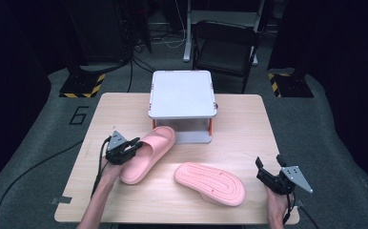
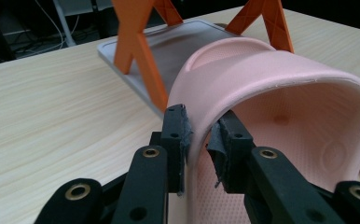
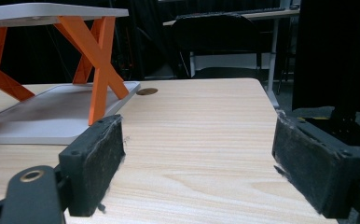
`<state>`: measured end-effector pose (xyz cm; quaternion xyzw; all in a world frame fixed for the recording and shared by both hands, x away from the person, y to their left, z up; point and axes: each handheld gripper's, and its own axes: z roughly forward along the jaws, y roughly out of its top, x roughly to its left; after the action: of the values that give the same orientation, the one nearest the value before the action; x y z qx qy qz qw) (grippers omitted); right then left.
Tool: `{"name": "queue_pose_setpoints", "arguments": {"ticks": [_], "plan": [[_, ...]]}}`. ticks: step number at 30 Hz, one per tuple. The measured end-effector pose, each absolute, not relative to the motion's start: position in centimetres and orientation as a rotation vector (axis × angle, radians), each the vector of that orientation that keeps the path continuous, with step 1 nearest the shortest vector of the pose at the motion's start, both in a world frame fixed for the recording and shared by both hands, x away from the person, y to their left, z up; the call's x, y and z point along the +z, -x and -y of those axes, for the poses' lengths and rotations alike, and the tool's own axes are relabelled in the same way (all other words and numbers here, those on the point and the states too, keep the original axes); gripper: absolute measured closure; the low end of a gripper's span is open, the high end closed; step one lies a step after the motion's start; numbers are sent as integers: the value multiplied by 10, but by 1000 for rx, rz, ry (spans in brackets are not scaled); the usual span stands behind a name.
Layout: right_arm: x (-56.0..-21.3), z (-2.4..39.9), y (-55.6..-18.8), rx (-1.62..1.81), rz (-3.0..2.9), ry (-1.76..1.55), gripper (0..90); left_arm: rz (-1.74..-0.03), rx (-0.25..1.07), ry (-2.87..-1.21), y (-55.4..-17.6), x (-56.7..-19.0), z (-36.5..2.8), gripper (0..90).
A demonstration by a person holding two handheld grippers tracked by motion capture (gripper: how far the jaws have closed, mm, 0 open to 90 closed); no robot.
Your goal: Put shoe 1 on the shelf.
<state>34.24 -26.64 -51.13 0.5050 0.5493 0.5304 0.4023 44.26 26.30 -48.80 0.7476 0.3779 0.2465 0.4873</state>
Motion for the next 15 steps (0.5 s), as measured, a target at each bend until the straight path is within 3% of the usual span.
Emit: {"name": "queue_pose_setpoints", "arguments": {"ticks": [15], "plan": [[-512,268,-342,1350,-1390,-1282,162,-1084,672,-1753,-488,-495,-205,741]]}}
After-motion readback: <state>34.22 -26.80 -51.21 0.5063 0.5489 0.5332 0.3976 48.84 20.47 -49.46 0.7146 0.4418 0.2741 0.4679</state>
